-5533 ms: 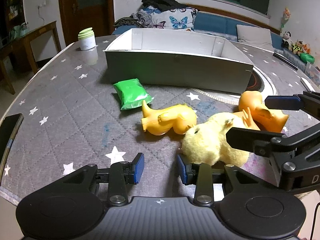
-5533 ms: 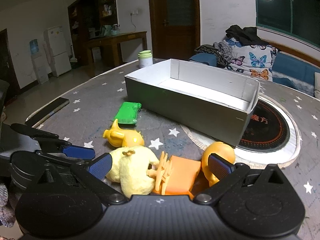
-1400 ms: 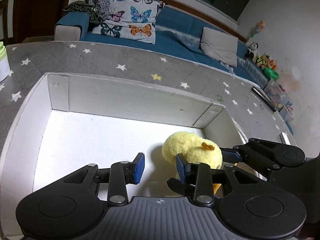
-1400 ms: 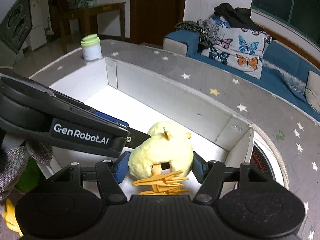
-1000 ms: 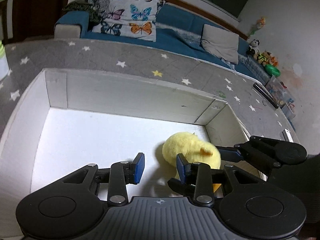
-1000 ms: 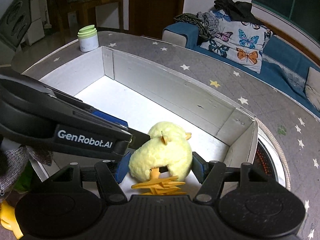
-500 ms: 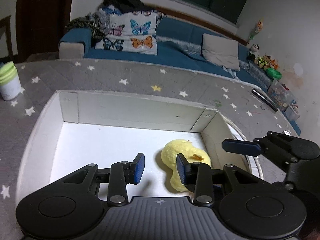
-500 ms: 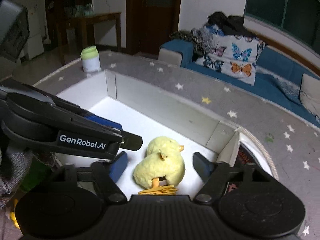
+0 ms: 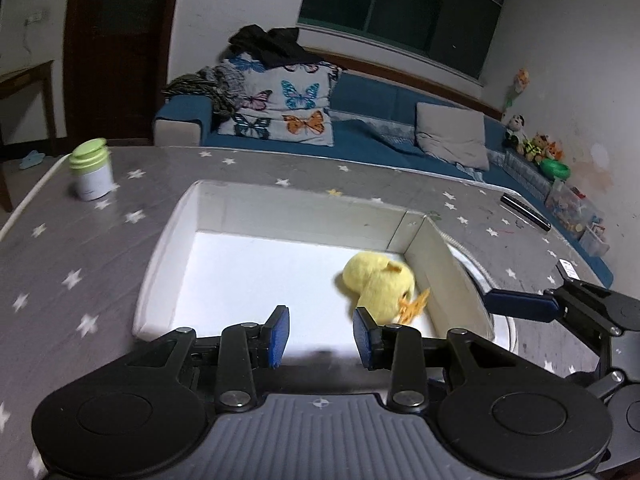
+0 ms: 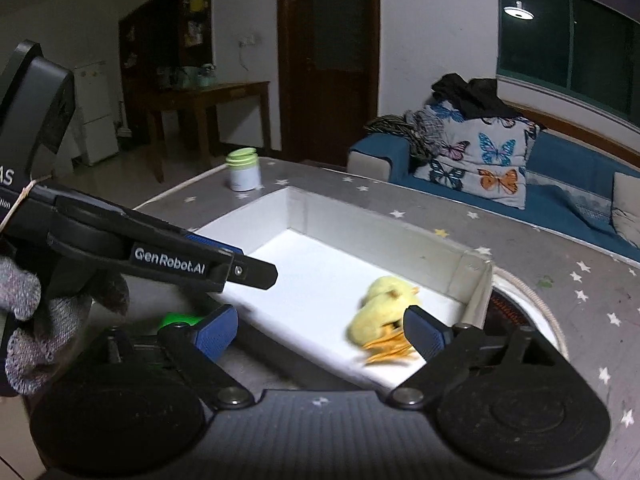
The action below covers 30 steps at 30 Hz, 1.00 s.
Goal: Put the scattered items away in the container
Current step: 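Open the right gripper to drop the chick and withdraw, then move the right gripper to the yellow rubber toy with three dots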
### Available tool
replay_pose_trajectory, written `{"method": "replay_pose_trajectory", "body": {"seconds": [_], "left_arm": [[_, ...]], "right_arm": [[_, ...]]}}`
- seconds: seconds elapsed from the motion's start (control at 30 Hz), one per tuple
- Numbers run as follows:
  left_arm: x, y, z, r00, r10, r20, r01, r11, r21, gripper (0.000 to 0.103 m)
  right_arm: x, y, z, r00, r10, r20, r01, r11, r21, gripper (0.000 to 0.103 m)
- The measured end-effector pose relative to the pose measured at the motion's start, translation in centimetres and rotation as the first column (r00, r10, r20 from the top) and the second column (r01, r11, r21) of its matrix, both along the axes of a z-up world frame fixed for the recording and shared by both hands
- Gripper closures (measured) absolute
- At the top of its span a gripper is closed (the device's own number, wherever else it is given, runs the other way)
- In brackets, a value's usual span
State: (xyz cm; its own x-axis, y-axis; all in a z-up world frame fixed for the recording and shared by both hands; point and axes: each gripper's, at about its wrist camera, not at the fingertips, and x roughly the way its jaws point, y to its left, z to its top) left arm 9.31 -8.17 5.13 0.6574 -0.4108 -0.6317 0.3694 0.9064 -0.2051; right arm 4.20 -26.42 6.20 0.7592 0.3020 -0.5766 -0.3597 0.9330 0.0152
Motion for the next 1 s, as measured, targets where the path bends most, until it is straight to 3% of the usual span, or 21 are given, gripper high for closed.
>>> {"method": "replay_pose_trajectory", "body": {"seconds": [0.43, 0.63, 1.0], "left_arm": [[-8.3, 5.2, -2.4, 0.994, 0.106, -0.031, -0.107, 0.994, -0.032, 0.066], [-9.0, 5.9, -3.5, 0.989, 0.125, -0.082, -0.13, 0.99, -0.059, 0.066], [-8.5, 6.3, -5.4, 0.98, 0.117, -0.161, -0.137, 0.984, -0.118, 0.066]], "right_arm": [[-5.7, 4.3, -3.7, 0.992, 0.114, -0.061, -0.114, 0.993, 0.006, 0.006], [-6.4, 6.6, -5.4, 0.986, 0.149, -0.08, -0.152, 0.988, -0.028, 0.006], [-6.0, 7.8, -7.4, 0.98, 0.141, -0.142, -0.143, 0.99, -0.003, 0.006]]}}
